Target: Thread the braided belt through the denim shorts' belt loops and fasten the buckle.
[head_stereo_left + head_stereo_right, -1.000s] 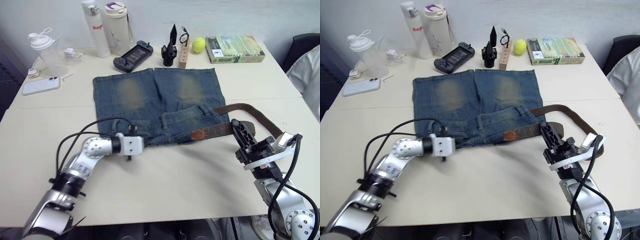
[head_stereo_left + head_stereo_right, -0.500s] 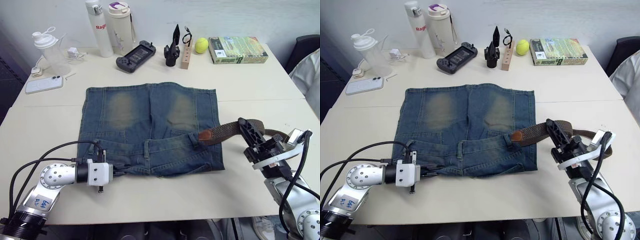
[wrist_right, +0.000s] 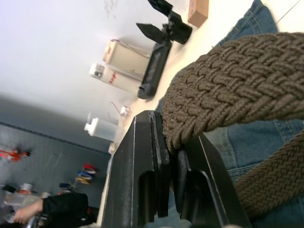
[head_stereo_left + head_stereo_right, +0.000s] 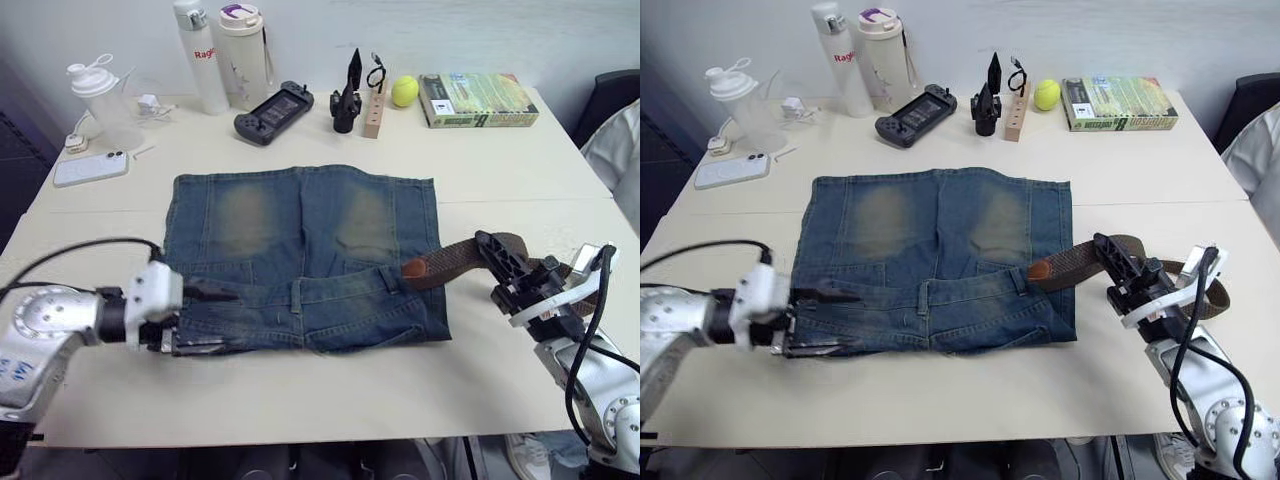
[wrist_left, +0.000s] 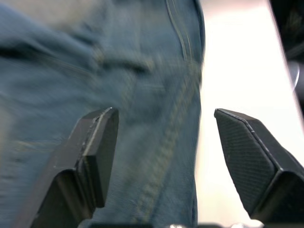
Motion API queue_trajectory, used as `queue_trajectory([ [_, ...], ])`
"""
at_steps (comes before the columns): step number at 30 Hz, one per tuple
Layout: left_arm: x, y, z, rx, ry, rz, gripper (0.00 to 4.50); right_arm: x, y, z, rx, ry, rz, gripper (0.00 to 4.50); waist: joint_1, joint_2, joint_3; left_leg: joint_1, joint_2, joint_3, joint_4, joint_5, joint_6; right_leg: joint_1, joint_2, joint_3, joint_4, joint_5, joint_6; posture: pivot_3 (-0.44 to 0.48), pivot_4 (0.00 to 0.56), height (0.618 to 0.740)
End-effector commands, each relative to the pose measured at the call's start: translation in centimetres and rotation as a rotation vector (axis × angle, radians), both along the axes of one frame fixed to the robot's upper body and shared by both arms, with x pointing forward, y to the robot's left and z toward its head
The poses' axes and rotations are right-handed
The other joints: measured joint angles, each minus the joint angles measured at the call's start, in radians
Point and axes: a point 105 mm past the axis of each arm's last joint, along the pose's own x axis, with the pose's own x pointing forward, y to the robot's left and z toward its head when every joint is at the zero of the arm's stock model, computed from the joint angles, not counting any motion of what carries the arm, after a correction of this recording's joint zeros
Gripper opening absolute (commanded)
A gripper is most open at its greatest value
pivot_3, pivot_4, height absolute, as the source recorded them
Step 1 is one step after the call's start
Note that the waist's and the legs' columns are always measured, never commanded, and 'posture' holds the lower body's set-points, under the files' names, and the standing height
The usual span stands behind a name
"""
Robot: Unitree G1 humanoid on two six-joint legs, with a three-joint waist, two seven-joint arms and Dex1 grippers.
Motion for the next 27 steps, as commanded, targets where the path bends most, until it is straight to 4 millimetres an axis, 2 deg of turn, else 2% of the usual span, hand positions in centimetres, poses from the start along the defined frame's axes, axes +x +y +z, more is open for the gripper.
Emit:
queue_trajectory([
  [1, 0.9, -1.2, 3.1, -0.153, -0.003, 0.009, 3.61, 1.4, 0.2, 0.3, -0.054, 0.002, 0.014, 0.0, 0.0, 0.0, 0.0, 0.0, 0.0, 0.0, 0.0, 0.0, 0.0, 0.0, 0.0, 0.0, 0.0, 0.0, 0.0, 0.0, 0.15, 0.72],
  [4, 0.8, -2.4, 3.1, -0.173, 0.003, -0.018, 3.61, 2.5, 0.4, -0.2, -0.1, 0.027, 0.02, 0.0, -0.001, 0.0, 0.0, 0.0, -0.001, 0.0, 0.001, 0.0, 0.0, 0.0, 0.0, 0.0, 0.001, 0.0, 0.001, 0.0, 0.15, 0.72],
  [9, 0.9, -2.9, 2.8, -0.176, 0.004, -0.012, 3.61, 3.1, 0.4, -0.6, -0.196, 0.043, 0.027, 0.0, -0.003, 0.0, 0.0, -0.001, 0.0, 0.001, 0.0, 0.0, 0.0, -0.001, 0.001, 0.0, 0.0, 0.0, 0.001, 0.0, 0.15, 0.72],
  [23, 1.5, -3.1, 2.8, -0.158, -0.039, 0.011, 3.61, 3.0, 2.2, -1.7, -0.331, 0.046, 0.125, 0.0, 0.0, 0.0, 0.0, -0.001, 0.0, 0.002, 0.001, 0.0, 0.001, -0.001, 0.001, 0.0, 0.0, 0.0, 0.001, 0.0, 0.15, 0.72],
  [27, 2.6, -4.2, 3.2, -0.141, -0.089, -0.027, 3.61, 3.0, 3.5, -3.0, -0.313, 0.089, 0.156, 0.0, 0.001, 0.0, 0.0, -0.001, 0.0, 0.002, 0.002, 0.0, 0.001, -0.001, 0.001, 0.0, 0.001, 0.0, 0.001, 0.0, 0.15, 0.72],
])
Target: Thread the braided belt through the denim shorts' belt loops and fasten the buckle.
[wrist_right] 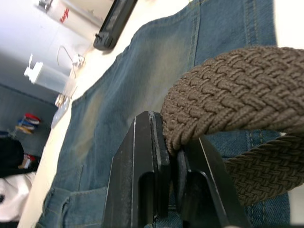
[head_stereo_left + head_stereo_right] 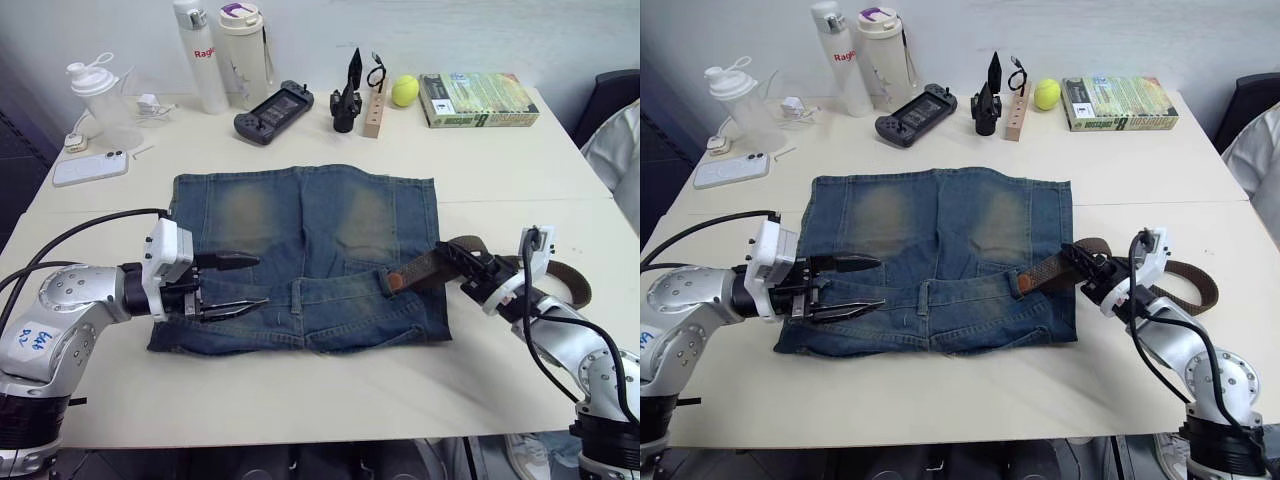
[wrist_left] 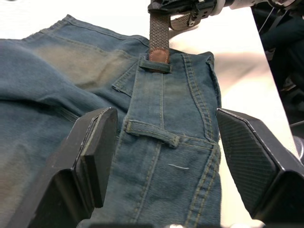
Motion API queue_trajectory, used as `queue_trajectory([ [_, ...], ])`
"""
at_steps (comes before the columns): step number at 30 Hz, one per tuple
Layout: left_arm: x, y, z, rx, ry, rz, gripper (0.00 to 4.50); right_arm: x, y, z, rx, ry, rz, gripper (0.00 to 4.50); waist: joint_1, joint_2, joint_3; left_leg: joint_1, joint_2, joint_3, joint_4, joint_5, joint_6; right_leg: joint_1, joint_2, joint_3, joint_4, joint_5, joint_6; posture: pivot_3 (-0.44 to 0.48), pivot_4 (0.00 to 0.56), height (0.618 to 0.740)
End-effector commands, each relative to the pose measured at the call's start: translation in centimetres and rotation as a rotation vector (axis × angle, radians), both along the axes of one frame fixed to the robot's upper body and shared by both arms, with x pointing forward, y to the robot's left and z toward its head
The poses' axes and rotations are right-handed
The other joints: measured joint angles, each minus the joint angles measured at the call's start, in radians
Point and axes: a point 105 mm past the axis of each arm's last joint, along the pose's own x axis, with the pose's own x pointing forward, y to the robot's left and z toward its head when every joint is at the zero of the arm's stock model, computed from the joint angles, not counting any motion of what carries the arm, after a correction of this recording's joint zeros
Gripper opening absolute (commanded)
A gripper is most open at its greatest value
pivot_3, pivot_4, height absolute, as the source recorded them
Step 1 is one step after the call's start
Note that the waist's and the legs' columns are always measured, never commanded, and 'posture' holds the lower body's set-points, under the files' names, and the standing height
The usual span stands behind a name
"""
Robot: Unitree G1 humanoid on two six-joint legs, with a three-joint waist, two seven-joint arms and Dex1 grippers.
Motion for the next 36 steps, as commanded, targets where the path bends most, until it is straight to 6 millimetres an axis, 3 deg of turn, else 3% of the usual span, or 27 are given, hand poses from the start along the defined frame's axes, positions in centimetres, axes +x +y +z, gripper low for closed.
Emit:
queue_trajectory([
  [1, 0.7, -1.3, 0.9, 0.023, -0.085, -0.048, 3.61, -0.1, 1.7, -0.3, 0.01, 0.009, 0.046, 0.0, 0.002, 0.0, 0.0, 0.0, 0.0, 0.0, 0.0, 0.0, 0.0, 0.0, 0.0, 0.0, 0.0, 0.0, 0.0, 0.0, 0.15, 0.72],
  [8, 2.8, -6.1, 0.4, 0.084, -0.239, -0.186, 3.61, -0.4, 3.4, -3.0, 0.041, 0.118, 0.051, 0.0, 0.002, -0.001, 0.0, 0.0, 0.0, 0.0, 0.001, 0.0, 0.0, 0.0, 0.0, -0.001, 0.0, 0.0, 0.001, 0.0, 0.15, 0.72],
  [15, 4.0, -10.2, -2.0, 0.186, -0.424, -0.292, 3.61, -0.1, 2.8, -5.6, 0.193, 0.318, -0.022, 0.0, 0.0, -0.002, -0.001, 0.0, 0.0, 0.003, 0.001, 0.0, 0.001, 0.0, 0.001, -0.002, -0.001, 0.001, 0.002, 0.0, 0.15, 0.72],
  [19, 4.1, -10.3, -3.1, 0.265, -0.547, -0.366, 3.61, 0.2, 2.4, -6.6, 0.218, 0.413, -0.055, 0.0, -0.001, -0.006, -0.004, 0.0, 0.0, 0.002, 0.002, 0.0, 0.001, 0.001, 0.001, -0.002, 0.0, 0.001, 0.002, 0.0, 0.15, 0.72],
  [25, 5.9, -10.4, -4.4, 0.402, -0.759, -0.368, 3.61, 0.1, 2.6, -7.0, 0.208, 0.432, -0.036, 0.0, 0.001, -0.01, -0.006, 0.0, 0.0, 0.002, 0.003, -0.001, 0.002, 0.001, 0.0, -0.002, 0.0, 0.001, 0.002, 0.0, 0.15, 0.72],
  [29, 6.9, -11.9, -4.5, 0.386, -0.872, -0.333, 3.61, 0.1, 3.1, -7.1, 0.212, 0.425, -0.033, 0.0, 0.0, -0.015, -0.01, 0.0, 0.0, 0.001, 0.005, -0.002, 0.004, 0.002, -0.001, -0.002, 0.0, 0.001, 0.002, 0.0, 0.15, 0.72],
  [36, 6.8, -12.8, -6.4, 0.391, -0.888, -0.352, 3.61, -0.1, 3.7, -7.1, 0.211, 0.407, -0.028, 0.0, -0.002, -0.018, -0.012, 0.0, 0.0, 0.002, 0.004, -0.002, 0.005, 0.002, -0.002, -0.002, -0.001, 0.001, 0.003, 0.0, 0.15, 0.72],
])
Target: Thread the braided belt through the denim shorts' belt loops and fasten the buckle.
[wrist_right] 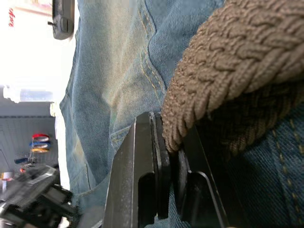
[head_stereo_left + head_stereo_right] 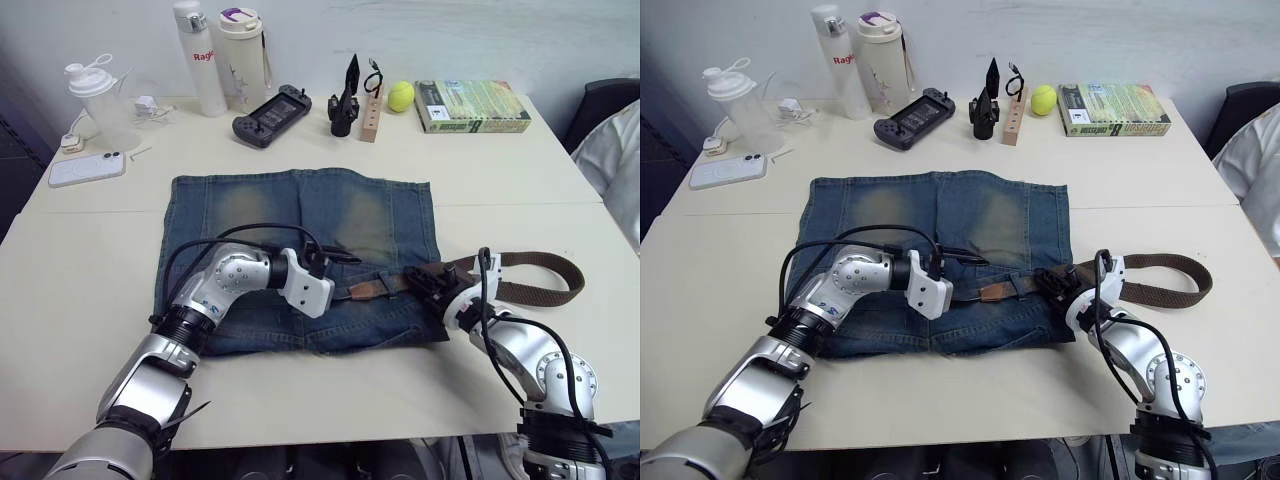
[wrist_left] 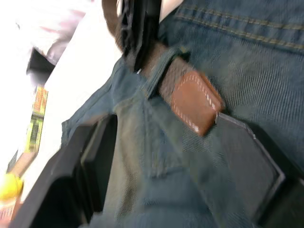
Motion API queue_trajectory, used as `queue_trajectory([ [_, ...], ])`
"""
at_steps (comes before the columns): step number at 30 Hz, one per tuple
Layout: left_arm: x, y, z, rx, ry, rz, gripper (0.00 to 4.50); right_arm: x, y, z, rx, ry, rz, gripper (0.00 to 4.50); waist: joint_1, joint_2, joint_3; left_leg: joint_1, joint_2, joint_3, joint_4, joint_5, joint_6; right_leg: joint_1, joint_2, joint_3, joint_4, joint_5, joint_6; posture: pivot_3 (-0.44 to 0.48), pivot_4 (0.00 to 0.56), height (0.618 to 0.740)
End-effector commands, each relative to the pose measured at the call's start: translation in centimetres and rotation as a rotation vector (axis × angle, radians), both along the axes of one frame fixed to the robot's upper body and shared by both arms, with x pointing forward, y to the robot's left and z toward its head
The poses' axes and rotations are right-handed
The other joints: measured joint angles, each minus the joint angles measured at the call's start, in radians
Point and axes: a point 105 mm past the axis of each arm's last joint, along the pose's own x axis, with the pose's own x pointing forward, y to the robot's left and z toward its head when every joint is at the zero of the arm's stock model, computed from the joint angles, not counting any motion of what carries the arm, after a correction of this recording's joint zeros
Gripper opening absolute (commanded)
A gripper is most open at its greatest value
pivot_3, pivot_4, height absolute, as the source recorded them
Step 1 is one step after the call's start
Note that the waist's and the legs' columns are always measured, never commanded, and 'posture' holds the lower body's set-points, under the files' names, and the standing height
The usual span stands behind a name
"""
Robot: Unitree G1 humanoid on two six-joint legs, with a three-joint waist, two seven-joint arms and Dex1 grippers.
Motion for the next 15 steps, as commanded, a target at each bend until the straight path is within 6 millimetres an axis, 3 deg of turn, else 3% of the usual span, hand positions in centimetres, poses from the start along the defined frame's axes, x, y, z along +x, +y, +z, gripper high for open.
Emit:
queue_trajectory([
  [1, -0.4, -0.5, -0.6, 0.022, -0.016, -0.032, 3.61, -0.7, 0.9, -1.7, -0.008, 0.054, 0.024, 0.0, 0.0, 0.0, 0.0, 0.0, 0.0, 0.0, 0.0, 0.0, 0.0, 0.0, 0.0, 0.0, 0.0, 0.0, 0.0, 0.0, 0.15, 0.72],
  [7, 0.1, -0.6, -0.5, 0.027, -0.037, -0.014, 3.61, -0.6, 1.2, -1.4, 0.004, 0.039, 0.015, 0.0, 0.0, -0.001, -0.002, 0.0, 0.0, 0.0, 0.0, 0.0, 0.0, 0.0, 0.0, 0.0, 0.0, 0.0, 0.0, 0.0, 0.15, 0.72],
  [11, -1.1, -0.3, -1.6, 0.11, -0.012, -0.079, 3.61, -0.4, 1.2, -1.4, 0.016, 0.036, 0.004, 0.0, 0.0, -0.002, -0.004, 0.0, 0.0, 0.0, 0.0, 0.0, 0.0, 0.0, 0.0, 0.0, 0.0, 0.0, 0.0, 0.0, 0.15, 0.72],
  [15, -1.1, 0.4, -1.6, 0.12, 0.006, -0.065, 3.61, -0.4, 1.0, -1.4, 0.024, 0.035, -0.005, 0.0, -0.009, -0.002, -0.004, 0.0, 0.001, 0.0, -0.001, 0.0, 0.0, 0.0, 0.0, 0.001, -0.001, 0.0, 0.0, 0.0, 0.15, 0.72],
])
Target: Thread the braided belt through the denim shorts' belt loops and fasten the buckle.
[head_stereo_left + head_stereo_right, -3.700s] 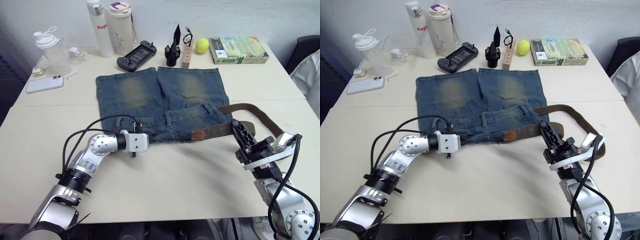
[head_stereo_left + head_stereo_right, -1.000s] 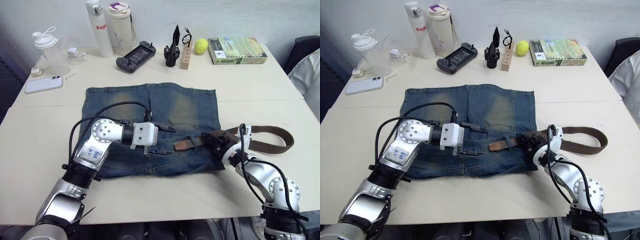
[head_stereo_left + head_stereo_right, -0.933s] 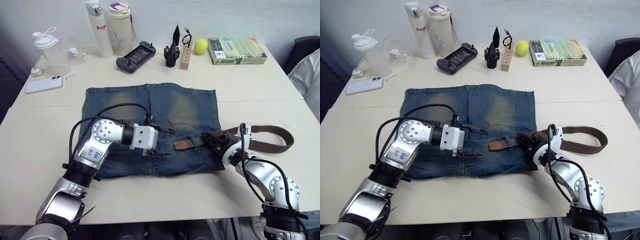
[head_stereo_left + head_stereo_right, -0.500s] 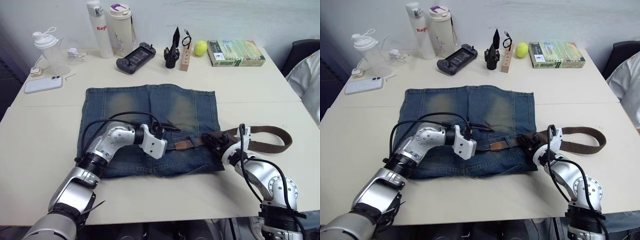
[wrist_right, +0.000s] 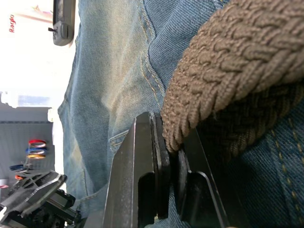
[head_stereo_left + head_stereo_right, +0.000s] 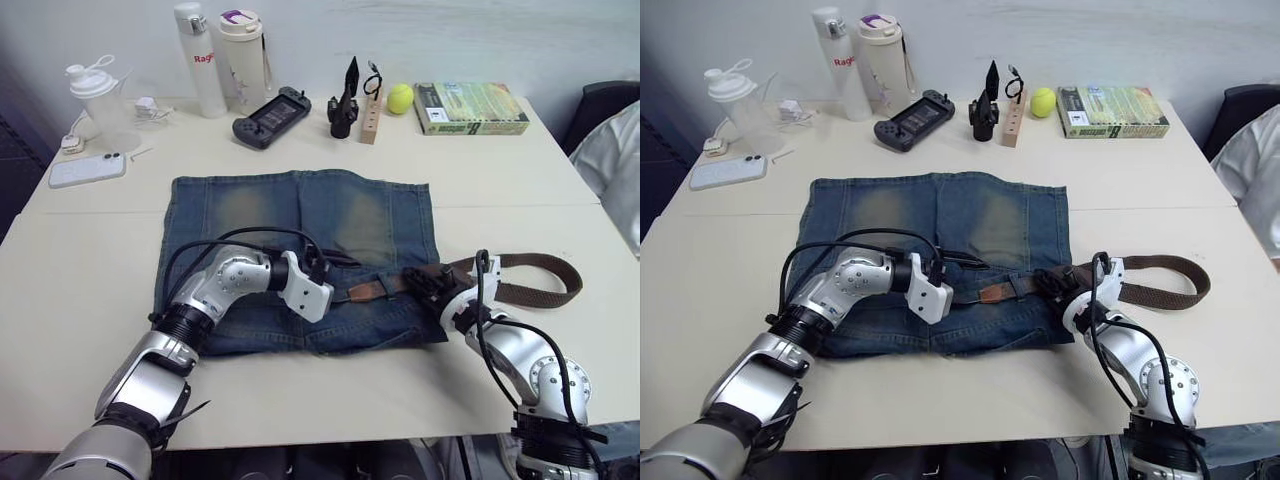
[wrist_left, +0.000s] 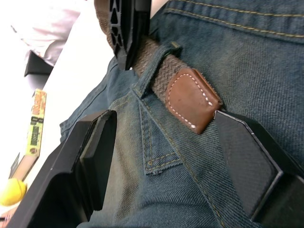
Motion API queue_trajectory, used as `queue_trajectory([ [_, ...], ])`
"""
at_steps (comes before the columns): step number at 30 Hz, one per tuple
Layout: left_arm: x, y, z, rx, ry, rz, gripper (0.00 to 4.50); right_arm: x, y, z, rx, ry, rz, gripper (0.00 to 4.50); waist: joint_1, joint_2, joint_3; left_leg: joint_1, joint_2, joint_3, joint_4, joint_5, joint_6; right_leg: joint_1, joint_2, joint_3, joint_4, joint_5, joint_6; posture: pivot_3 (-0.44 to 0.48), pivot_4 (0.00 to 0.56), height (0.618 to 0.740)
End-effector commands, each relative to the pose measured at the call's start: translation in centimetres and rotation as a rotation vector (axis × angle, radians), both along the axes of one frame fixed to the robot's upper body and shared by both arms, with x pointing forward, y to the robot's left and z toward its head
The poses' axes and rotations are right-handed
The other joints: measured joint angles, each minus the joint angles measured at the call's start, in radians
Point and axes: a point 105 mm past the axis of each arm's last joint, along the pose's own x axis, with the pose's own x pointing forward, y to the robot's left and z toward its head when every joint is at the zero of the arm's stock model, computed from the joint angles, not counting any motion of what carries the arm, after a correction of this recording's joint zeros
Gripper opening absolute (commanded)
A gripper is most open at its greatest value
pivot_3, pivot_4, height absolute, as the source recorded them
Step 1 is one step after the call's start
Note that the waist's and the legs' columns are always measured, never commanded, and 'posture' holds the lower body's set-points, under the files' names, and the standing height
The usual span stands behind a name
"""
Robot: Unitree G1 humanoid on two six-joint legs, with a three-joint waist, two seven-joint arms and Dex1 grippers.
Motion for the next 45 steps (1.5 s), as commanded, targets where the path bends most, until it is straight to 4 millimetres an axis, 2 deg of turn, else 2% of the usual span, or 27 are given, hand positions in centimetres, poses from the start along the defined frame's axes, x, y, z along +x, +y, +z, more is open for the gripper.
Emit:
queue_trajectory([
  [1, -0.5, 0.4, -1.3, 0.069, 0.026, -0.013, 3.61, -0.4, 0.5, -1.5, 0.013, 0.054, 0.013, 0.0, -0.005, 0.0, 0.0, 0.0, 0.0, 0.0, 0.0, 0.0, 0.0, 0.0, 0.0, 0.0, 0.0, 0.0, 0.0, 0.0, 0.15, 0.72],
  [5, -0.3, 0.3, -1.1, 0.055, 0.021, 0.0, 3.61, -0.4, 0.6, -1.4, 0.021, 0.052, 0.011, 0.0, -0.011, 0.0, 0.0, 0.0, 0.0, 0.0, -0.001, 0.0, 0.0, 0.0, 0.0, 0.0, -0.001, 0.0, 0.0, 0.0, 0.15, 0.72],
  [9, 0.2, -0.8, -0.1, 0.012, -0.027, 0.003, 3.61, -0.7, 1.1, -1.3, 0.012, 0.045, 0.035, 0.0, -0.013, 0.0, 0.0, 0.0, 0.0, 0.0, 0.0, 0.0, 0.0, 0.0, 0.0, 0.0, -0.001, 0.0, 0.0, 0.0, 0.15, 0.72],
  [15, -0.1, -1.3, 0.4, -0.022, -0.057, -0.024, 3.61, -0.7, 1.2, -1.4, 0.007, 0.048, 0.035, 0.0, -0.014, 0.0, 0.0, 0.0, 0.0, 0.0, -0.001, 0.0, 0.0, 0.0, 0.0, 0.0, -0.002, 0.0, 0.0, 0.0, 0.15, 0.72],
  [18, -0.2, -1.0, 0.3, -0.025, -0.048, -0.021, 2.9, -0.7, 1.1, -1.5, 0.006, 0.048, 0.033, 0.0, -0.014, 0.0, 0.0, 0.0, 0.0, 0.0, -0.001, 0.0, 0.0, 0.0, 0.0, 0.0, -0.002, 0.0, 0.0, 0.0, 0.15, 0.72],
  [22, -0.5, -0.7, 0.0, -0.012, -0.053, -0.027, 0.99, -0.7, 1.1, -1.6, 0.003, 0.052, 0.033, 0.0, -0.014, 0.0, 0.0, 0.0, 0.0, 0.0, -0.001, 0.0, 0.0, 0.0, 0.0, 0.0, -0.002, 0.0, 0.0, 0.0, 0.15, 0.72],
  [24, -0.6, -0.7, 0.0, -0.009, -0.053, -0.029, 0.17, -0.7, 1.1, -1.6, 0.003, 0.053, 0.034, 0.0, -0.014, 0.0, 0.0, 0.0, 0.0, 0.0, -0.001, 0.0, 0.0, 0.0, 0.0, 0.0, -0.002, 0.0, 0.0, 0.0, 0.15, 0.72],
  [32, -0.8, -1.1, 0.7, -0.009, -0.098, -0.037, 0.08, -0.7, 1.1, -1.1, -0.022, 0.033, 0.037, 0.0, -0.015, 0.0, 0.0, 0.0, 0.0, 0.0, -0.002, 0.0, 0.0, 0.0, 0.0, 0.0, -0.003, 0.0, 0.0, 0.0, 0.15, 0.72],
  [34, -0.7, -1.2, 0.9, -0.006, -0.109, -0.036, 0.0, -0.9, 1.0, -0.5, -0.02, 0.01, 0.038, 0.86, -0.015, 0.0, 0.0, 0.0, 0.0, 0.0, -0.002, 0.0, 0.0, 0.0, 0.0, 0.0, -0.003, 0.0, 0.0, 0.0, 0.15, 0.72],
  [35, -0.7, -1.3, 0.9, -0.003, -0.112, -0.036, 0.0, -1.0, 0.9, -0.1, -0.013, -0.004, 0.04, 1.15, -0.015, 0.0, 0.0, 0.0, 0.0, 0.0, -0.002, 0.0, 0.0, 0.0, 0.0, 0.0, -0.003, 0.0, 0.0, 0.0, 0.15, 0.72],
  [38, -0.8, -1.3, 0.9, -0.002, -0.112, -0.034, 0.0, -1.6, 0.3, 1.9, 0.018, -0.084, 0.03, 2.41, -0.015, 0.001, 0.0, -0.001, 0.0, 0.0, -0.002, 0.0, 0.0, 0.0, 0.0, 0.0, -0.003, 0.0, 0.0, 0.0, 0.15, 0.72],
  [40, -0.8, -1.2, 0.9, -0.002, -0.108, -0.029, 0.0, -2.3, -0.6, 3.4, -0.056, -0.166, 0.036, 3.27, -0.014, 0.002, 0.001, -0.001, -0.001, 0.0, -0.002, 0.0, 0.0, 0.0, 0.0, 0.0, -0.003, 0.0, 0.0, 0.0, 0.15, 0.72],
  [42, -0.8, -1.0, 0.9, -0.001, -0.105, -0.025, 0.0, -3.2, -0.8, 4.9, -0.148, -0.253, 0.074, 3.27, -0.013, 0.002, 0.001, -0.002, -0.001, 0.0, -0.002, 0.0, 0.0, 0.0, 0.0, 0.0, -0.004, 0.0, 0.001, 0.0, 0.15, 0.72],
  [45, -0.9, -1.0, 0.7, -0.003, -0.097, -0.02, 0.0, -5.3, 0.0, 7.0, -0.293, -0.389, 0.197, 3.27, -0.011, 0.004, 0.002, -0.002, -0.001, 0.001, -0.001, 0.0, 0.001, 0.0, 0.0, 0.0, -0.004, 0.001, 0.002, 0.0, 0.15, 0.72],
])
